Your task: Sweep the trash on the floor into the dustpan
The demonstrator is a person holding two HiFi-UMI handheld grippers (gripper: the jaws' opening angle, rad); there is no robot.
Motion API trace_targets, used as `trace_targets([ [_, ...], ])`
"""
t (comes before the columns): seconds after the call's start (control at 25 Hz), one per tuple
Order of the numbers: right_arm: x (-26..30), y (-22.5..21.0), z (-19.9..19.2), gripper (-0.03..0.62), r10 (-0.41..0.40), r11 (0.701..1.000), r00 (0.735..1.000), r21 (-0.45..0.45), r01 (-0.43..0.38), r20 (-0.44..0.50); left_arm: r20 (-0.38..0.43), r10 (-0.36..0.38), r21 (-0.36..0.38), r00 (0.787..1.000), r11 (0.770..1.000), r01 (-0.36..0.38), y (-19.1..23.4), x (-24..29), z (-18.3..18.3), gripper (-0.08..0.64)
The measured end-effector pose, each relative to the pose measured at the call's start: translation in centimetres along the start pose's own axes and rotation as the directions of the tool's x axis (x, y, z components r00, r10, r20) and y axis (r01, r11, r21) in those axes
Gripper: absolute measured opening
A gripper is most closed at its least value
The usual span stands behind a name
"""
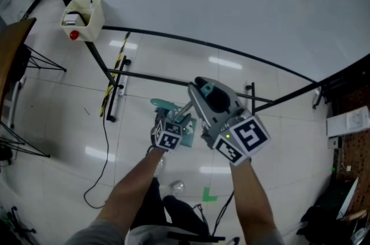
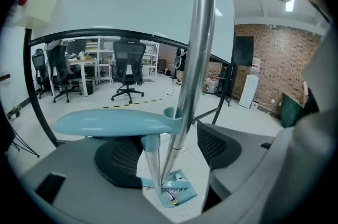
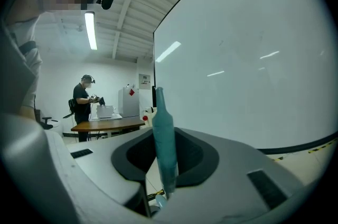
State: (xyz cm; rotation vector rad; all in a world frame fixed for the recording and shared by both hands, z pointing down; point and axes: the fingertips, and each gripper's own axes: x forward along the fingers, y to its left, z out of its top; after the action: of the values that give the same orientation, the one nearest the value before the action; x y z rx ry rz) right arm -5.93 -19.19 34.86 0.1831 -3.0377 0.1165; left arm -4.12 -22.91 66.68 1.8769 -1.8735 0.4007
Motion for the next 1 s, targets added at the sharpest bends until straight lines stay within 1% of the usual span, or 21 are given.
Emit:
trace_targets([
  [0.04, 0.1, 0.0, 0.0, 0.075, 0.004, 1.000, 1.000, 0.004, -0.004, 0.003, 0.004, 0.020, -0.008, 1.000, 1.000, -0.020, 0.2, 0.0, 0.1, 0.313],
  [0.12, 0.1, -0.2, 0.0, 0.075, 0.009, 1.000, 1.000, 0.016, -0.009, 0.009, 0.005, 0.047, -0.015, 0.999, 0.999, -0.047, 0.6, 0.1, 0.2, 0.253],
  [0.44, 0.3, -0.4, 0.0, 0.078, 0.043, 0.999, 0.999, 0.023, -0.043, 0.010, -0.004, 0.045, -0.005, 0.999, 0.999, -0.045, 0.8, 0.3, 0.2, 0.244],
  [0.52, 0.3, -0.5, -0.1, 0.078, 0.054, 0.998, 0.999, 0.023, -0.054, 0.007, -0.007, 0.041, 0.010, 0.999, 0.999, -0.041, 0.8, 0.3, 0.3, 0.237],
  [0.6, 0.2, -0.6, -0.1, 0.081, 0.063, 0.998, 0.998, 0.024, -0.063, 0.007, -0.011, 0.030, 0.027, 0.999, 0.999, -0.030, 0.5, 0.4, 0.3, 0.202],
  [1.0, -0.3, -1.1, -0.1, 0.081, 0.071, 0.997, 0.997, 0.014, -0.071, 0.004, -0.025, 0.000, 0.022, 1.000, 1.000, 0.001, 0.1, 0.7, 0.4, 0.212],
])
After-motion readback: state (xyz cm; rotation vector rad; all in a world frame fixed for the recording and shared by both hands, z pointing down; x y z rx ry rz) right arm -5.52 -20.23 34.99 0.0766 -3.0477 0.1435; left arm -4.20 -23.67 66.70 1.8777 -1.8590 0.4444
